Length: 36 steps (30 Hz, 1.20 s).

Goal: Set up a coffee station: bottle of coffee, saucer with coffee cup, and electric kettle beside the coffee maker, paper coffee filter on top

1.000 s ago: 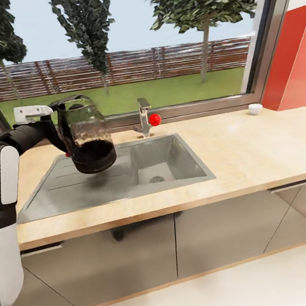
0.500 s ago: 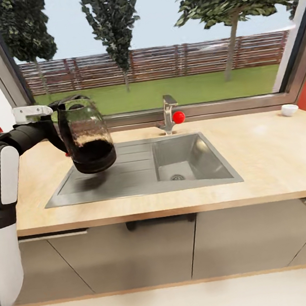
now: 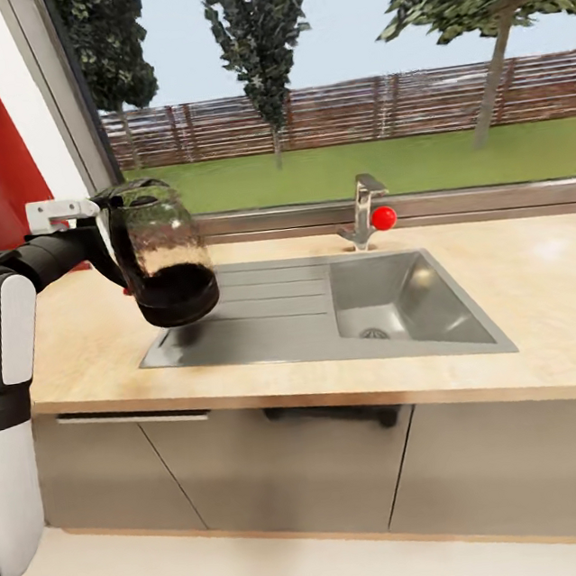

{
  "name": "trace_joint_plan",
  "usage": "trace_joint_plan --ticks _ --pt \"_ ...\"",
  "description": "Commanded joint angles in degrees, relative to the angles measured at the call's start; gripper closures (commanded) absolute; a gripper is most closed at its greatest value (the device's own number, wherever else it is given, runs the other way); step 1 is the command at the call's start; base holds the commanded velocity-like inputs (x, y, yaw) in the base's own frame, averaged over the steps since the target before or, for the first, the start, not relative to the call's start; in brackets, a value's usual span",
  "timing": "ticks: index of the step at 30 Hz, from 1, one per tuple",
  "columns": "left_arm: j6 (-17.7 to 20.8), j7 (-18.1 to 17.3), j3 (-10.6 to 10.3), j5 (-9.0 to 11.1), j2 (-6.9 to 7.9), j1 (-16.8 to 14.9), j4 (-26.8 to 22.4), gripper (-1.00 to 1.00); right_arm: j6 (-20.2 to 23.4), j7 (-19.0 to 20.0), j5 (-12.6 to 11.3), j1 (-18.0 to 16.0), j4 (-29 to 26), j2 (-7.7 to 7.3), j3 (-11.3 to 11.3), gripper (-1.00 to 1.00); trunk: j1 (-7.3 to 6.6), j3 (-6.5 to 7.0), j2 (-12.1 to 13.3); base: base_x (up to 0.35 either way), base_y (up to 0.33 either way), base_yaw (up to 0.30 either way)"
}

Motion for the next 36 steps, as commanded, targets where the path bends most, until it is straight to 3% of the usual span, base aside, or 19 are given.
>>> trace_joint_plan --ticks 1,36 --pt "0.23 -0.16 -0.03 -0.18 0.04 -0.06 -0.06 1.00 -0.39 0.32 -0.47 -0.10 0.25 0.02 0.49 -1.00 -0.01 -0.05 -0.03 0.000 0.000 0.274" --pt "0.23 -0.15 0.05 -0.18 0.05 -0.06 -0.12 1.00 -0.39 0.32 -0.47 -0.10 0.25 0.02 0.49 -1.00 -0.01 -0.05 -0.03 0.000 0.000 0.274"
